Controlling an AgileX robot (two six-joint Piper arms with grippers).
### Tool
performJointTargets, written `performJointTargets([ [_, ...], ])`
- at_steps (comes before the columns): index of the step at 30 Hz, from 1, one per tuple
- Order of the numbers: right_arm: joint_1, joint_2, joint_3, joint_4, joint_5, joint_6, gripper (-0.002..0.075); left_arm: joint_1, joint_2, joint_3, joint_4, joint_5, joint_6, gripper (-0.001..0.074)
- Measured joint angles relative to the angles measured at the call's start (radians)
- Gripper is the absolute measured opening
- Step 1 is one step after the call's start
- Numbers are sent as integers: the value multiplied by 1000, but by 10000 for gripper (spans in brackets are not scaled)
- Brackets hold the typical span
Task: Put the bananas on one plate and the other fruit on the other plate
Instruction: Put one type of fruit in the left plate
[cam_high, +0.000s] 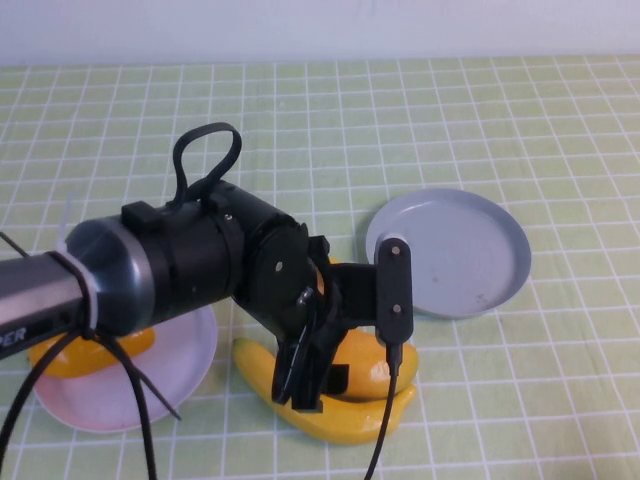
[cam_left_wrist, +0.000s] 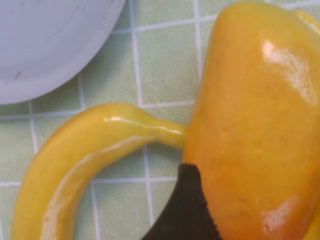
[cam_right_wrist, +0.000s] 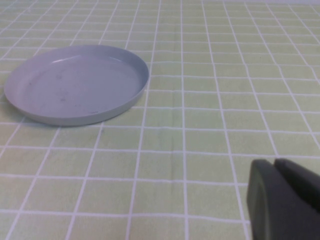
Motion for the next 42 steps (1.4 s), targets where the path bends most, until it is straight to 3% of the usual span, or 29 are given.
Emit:
performJointTargets([
  [37,0,0,0,0,0,0,-15,0,84,-36,-25,-16,87,496],
  [42,0,0,0,0,0,0,-15,0,21,-130,-25,76,-80,494],
])
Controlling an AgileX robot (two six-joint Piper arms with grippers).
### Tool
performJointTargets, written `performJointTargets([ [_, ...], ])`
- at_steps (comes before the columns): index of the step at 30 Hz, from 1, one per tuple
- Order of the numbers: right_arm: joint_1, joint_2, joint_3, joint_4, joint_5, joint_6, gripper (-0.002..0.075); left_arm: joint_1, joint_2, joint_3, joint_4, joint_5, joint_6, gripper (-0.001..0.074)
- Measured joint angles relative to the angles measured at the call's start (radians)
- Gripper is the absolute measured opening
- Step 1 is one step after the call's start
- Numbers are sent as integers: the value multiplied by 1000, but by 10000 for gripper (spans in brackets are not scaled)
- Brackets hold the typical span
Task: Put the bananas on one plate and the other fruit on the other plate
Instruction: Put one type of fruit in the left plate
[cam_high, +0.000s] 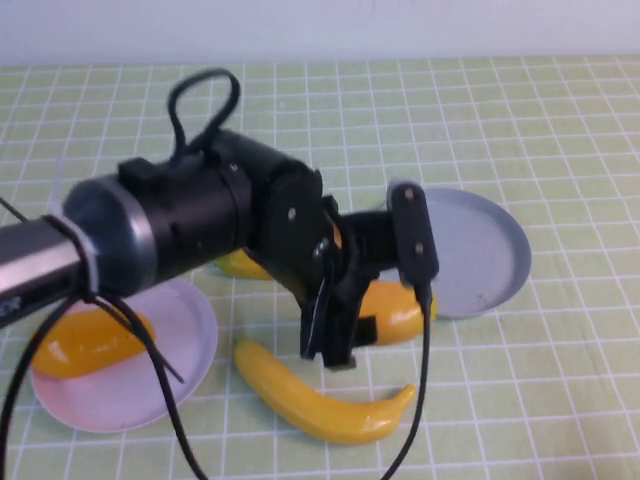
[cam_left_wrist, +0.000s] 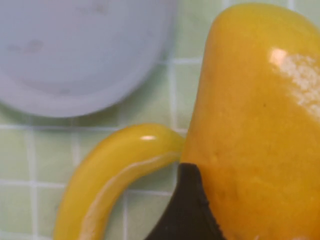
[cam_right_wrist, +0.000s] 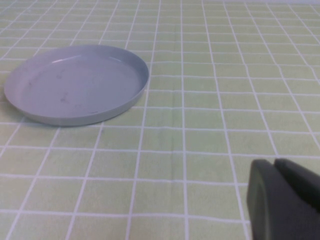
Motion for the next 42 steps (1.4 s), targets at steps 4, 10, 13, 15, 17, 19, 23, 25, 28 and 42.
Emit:
performJointTargets([
  [4,0,0,0,0,0,0,-16,2,-63,-98,46,114,-273,494],
  [10,0,0,0,0,0,0,-15,37,-78,-146,203,389,-624,494],
  [13,0,0,0,0,0,0,-16,76,-78,-129,238,446,-684,494],
  [15,0,0,0,0,0,0,-15,102,-87,-100,246,450,-695,494],
  [17,0,0,0,0,0,0,-16,124,-102,-52,250,454,-701,494],
  [19,0,0,0,0,0,0,-15,143,-121,9,252,446,-705,494],
  [23,0,0,0,0,0,0,-15,172,-158,124,257,390,-708,494],
  [25,0,0,0,0,0,0,-15,185,-171,171,257,359,-708,494],
  [28,0,0,0,0,0,0,-16,215,-186,230,266,292,-708,494],
  [42,0,0,0,0,0,0,-15,350,-191,290,277,208,-744,494],
])
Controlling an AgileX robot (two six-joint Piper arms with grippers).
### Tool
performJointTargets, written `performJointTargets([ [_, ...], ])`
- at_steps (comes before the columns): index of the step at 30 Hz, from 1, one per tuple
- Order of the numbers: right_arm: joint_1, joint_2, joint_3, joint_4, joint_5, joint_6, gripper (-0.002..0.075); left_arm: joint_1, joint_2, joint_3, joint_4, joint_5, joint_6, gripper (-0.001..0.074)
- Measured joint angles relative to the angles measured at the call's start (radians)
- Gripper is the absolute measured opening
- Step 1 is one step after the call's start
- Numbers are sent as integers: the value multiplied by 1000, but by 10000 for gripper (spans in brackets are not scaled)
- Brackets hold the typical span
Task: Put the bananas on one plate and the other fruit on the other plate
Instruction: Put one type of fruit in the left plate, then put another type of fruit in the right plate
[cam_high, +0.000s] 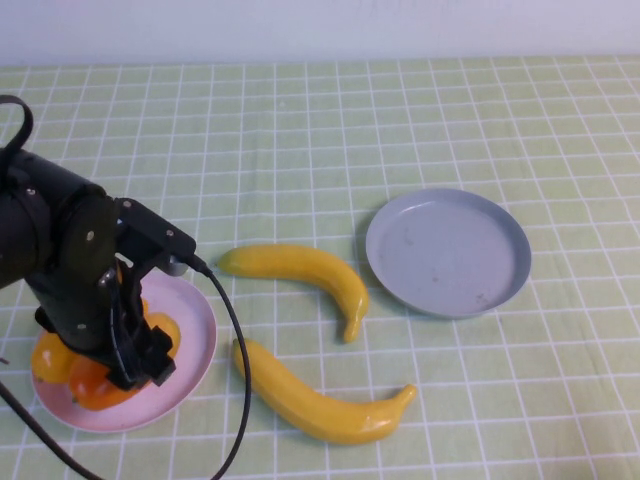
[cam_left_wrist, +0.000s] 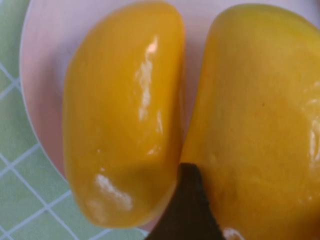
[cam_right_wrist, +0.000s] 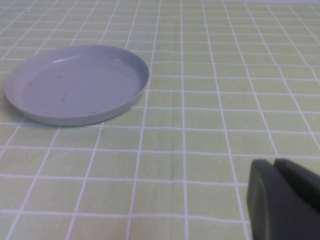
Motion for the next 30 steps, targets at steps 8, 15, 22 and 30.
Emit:
performJointTargets([
  [8,0,0,0,0,0,0,-16,0,-1,-8,0,33,-83,624],
  [15,0,0,0,0,0,0,-15,0,-31,-124,-2,164,-141,601],
  [22,0,0,0,0,0,0,-16,0,-188,-158,-19,161,-164,88],
  [30,0,0,0,0,0,0,-16,-2,-552,3,-107,-31,-182,7],
])
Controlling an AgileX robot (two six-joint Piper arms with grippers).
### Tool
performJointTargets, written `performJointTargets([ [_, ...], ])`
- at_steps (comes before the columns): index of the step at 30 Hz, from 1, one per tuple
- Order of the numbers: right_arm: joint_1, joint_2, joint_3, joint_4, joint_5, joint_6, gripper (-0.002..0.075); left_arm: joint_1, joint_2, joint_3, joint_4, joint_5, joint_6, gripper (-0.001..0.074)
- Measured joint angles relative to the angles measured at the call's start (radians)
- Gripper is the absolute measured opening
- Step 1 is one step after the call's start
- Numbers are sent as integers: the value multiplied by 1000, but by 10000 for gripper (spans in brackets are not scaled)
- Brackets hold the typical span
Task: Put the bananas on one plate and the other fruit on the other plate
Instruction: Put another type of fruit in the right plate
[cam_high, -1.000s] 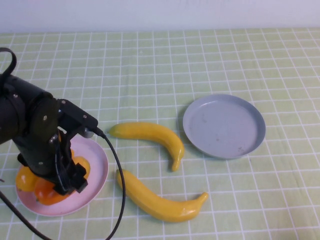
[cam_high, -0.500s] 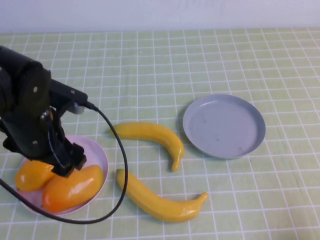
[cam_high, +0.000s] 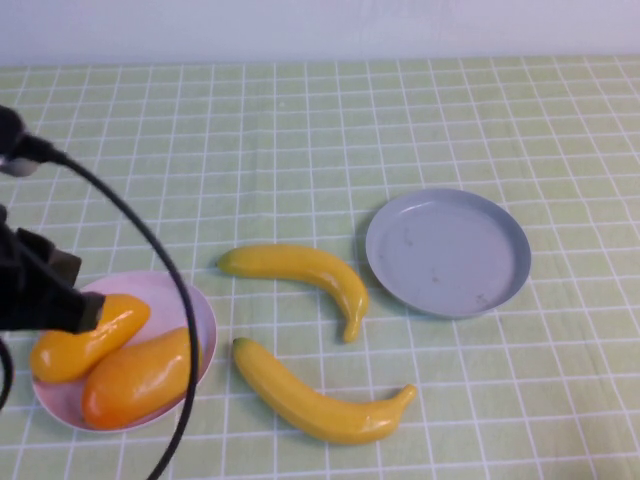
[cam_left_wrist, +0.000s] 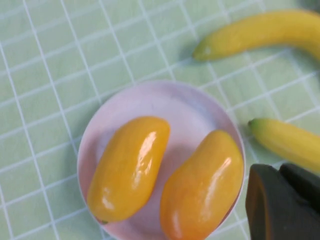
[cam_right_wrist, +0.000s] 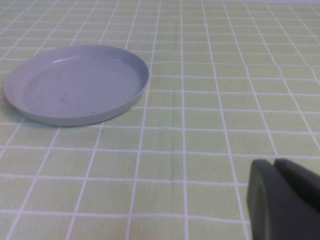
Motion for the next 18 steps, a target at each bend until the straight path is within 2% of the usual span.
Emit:
performJointTargets([
  [7,0,0,0,0,0,0,-16,-1,-304,255,15,-155,-2,4],
  [11,0,0,0,0,0,0,-15,-1,-387,342,31,-125,-2,4],
  [18,0,0,0,0,0,0,-16,-1,-404,370,31,-64,-31,4],
])
